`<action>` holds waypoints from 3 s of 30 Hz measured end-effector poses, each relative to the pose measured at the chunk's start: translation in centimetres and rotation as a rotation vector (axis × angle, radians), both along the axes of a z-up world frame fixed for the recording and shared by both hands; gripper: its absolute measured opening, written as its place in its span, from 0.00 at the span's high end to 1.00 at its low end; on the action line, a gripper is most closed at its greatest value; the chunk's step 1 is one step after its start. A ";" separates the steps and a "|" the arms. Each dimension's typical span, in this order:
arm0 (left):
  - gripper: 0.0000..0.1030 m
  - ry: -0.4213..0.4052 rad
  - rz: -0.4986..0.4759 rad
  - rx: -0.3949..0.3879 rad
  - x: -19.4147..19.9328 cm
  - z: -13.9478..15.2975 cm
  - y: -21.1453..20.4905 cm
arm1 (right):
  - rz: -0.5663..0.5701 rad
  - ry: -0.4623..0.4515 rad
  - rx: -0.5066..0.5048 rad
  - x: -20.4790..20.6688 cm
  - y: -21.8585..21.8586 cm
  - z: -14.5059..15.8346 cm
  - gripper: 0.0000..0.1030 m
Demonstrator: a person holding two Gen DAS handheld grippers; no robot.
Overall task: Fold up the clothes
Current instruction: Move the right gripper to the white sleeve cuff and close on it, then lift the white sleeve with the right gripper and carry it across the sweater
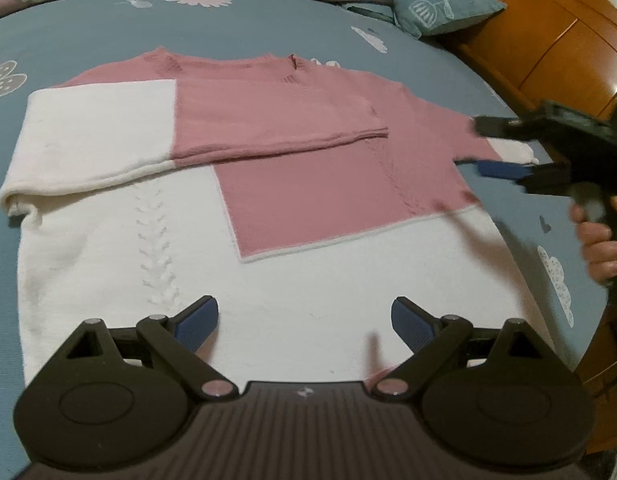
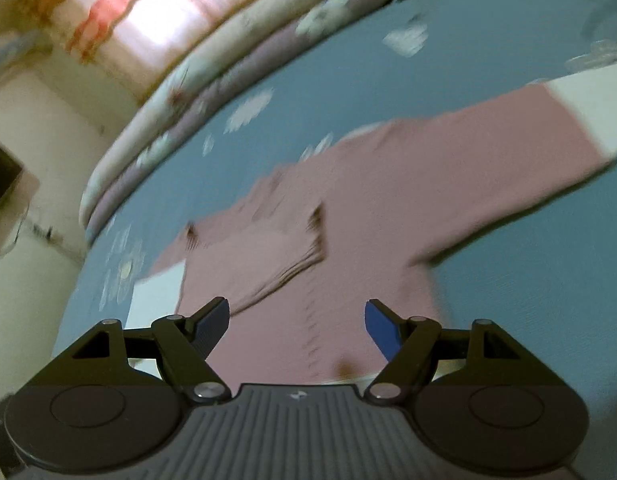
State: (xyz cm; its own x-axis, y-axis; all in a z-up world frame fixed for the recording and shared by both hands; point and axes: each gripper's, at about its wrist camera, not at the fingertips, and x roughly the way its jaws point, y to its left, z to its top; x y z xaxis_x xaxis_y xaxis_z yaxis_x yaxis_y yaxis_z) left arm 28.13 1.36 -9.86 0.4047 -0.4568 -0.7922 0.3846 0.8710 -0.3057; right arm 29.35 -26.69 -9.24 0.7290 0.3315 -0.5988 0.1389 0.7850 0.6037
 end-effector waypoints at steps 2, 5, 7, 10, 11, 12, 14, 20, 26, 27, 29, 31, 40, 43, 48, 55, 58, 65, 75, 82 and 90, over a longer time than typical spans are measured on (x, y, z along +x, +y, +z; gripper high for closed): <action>0.09 0.007 -0.004 -0.013 -0.1 -0.2 -0.2 | -0.077 -0.037 0.011 -1.8 -3.0 0.4 0.23; 0.09 0.005 -0.003 -0.011 -0.2 -0.5 -0.8 | -0.209 -0.047 0.051 -4.1 -7.5 -0.1 0.23; 0.09 0.005 -0.002 0.011 -0.1 -0.9 -1.3 | -0.274 -0.037 0.075 -5.2 -9.8 -0.8 0.23; 0.05 -0.012 -0.007 0.032 -0.1 -1.2 -1.9 | -0.347 -0.048 0.062 -5.8 -12.1 -1.2 0.24; 0.04 -0.016 -0.012 0.034 -0.1 -1.3 -2.1 | -0.372 -0.053 0.055 -5.8 -12.7 -1.2 0.24; 0.03 -0.018 -0.012 0.032 -0.1 -1.3 -2.1 | -0.394 -0.057 0.055 -5.8 -13.4 -1.3 0.24; 0.03 -0.022 -0.005 0.022 0.0 -1.5 -2.0 | -0.438 -0.071 0.061 -5.4 -15.1 -1.7 0.25; 0.02 -0.012 0.006 -0.014 0.3 -1.5 -1.7 | -0.571 -0.048 0.107 -4.0 -20.2 -4.2 0.28; 0.01 -0.030 0.002 0.004 0.3 -1.6 -2.1 | -0.641 -0.032 0.156 -1.9 -23.1 -6.0 0.30; 0.01 -0.034 0.001 0.008 0.2 -1.6 -2.2 | -0.651 -0.021 0.163 -1.4 -23.4 -6.2 0.30; 0.01 -0.041 0.000 0.016 0.2 -1.7 -2.3 | -0.667 -0.004 0.177 -0.6 -24.0 -6.8 0.32; 0.01 -0.049 -0.001 0.023 0.1 -1.7 -2.5 | -0.683 0.001 0.188 0.2 -24.3 -7.1 0.32; 0.01 -0.077 -0.002 0.054 -0.2 -1.9 -3.0 | -0.739 -0.062 0.266 1.2 -26.3 -8.5 0.36; 0.01 -0.086 -0.007 0.068 -0.3 -1.9 -3.2 | -0.765 -0.099 0.264 1.2 -26.8 -9.0 0.38; 0.01 -0.087 -0.008 0.070 -0.2 -1.9 -3.2 | -0.768 -0.110 0.223 2.3 -27.8 -8.8 0.38; 0.01 -0.086 -0.009 0.060 -0.1 -1.9 -3.1 | -0.751 -0.106 0.176 3.6 -28.9 -8.6 0.39; 0.01 -0.090 -0.008 0.063 -0.1 -2.0 -3.1 | -0.749 -0.090 0.156 3.8 -29.2 -8.7 0.51; 0.01 -0.102 -0.014 0.075 -0.2 -2.0 -3.3 | -0.750 -0.057 0.161 2.4 -29.8 -9.7 0.93; 0.01 -0.126 -0.034 0.092 -0.4 -2.2 -3.5 | -0.727 0.016 -0.004 3.7 -26.8 -6.5 0.91; 0.01 -0.115 -0.035 0.057 -0.2 -2.1 -2.9 | -0.624 -0.057 -0.047 3.9 -23.0 -1.3 0.91; 0.01 -0.132 -0.078 0.110 -0.7 -2.1 -3.4 | -0.431 -0.103 -0.164 5.9 -15.7 5.7 0.91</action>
State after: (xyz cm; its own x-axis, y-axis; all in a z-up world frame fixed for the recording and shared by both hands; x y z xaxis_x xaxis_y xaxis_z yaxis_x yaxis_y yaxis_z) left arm 27.44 -2.05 -11.93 0.4754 -0.4041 -0.7815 0.4826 0.8625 -0.1525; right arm 35.24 -42.37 -3.55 0.8376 -0.1072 -0.5356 0.4189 0.7554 0.5039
